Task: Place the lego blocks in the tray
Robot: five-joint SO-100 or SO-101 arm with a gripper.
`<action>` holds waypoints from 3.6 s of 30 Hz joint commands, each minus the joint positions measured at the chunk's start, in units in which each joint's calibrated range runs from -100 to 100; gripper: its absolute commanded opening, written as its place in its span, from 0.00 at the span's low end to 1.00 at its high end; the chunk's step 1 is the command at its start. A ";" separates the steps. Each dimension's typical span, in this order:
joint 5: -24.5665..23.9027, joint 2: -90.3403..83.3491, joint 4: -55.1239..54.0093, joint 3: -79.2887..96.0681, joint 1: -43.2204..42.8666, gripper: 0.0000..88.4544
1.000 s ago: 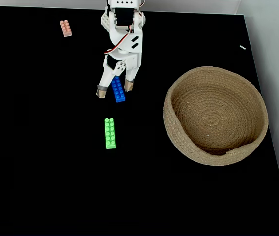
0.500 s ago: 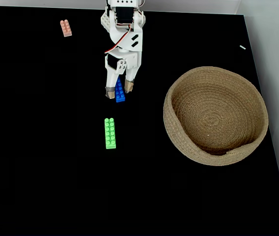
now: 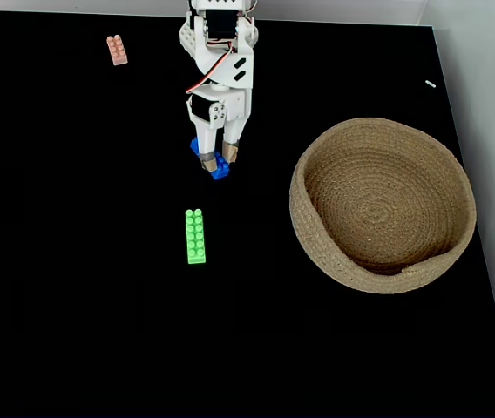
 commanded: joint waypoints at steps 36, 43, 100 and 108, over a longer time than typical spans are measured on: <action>-8.06 10.16 20.44 -58.87 -28.96 0.00; -10.50 17.90 21.86 -63.89 -30.12 0.09; -7.57 45.67 31.77 -77.11 5.50 0.41; -8.50 50.23 31.69 -79.94 2.70 0.41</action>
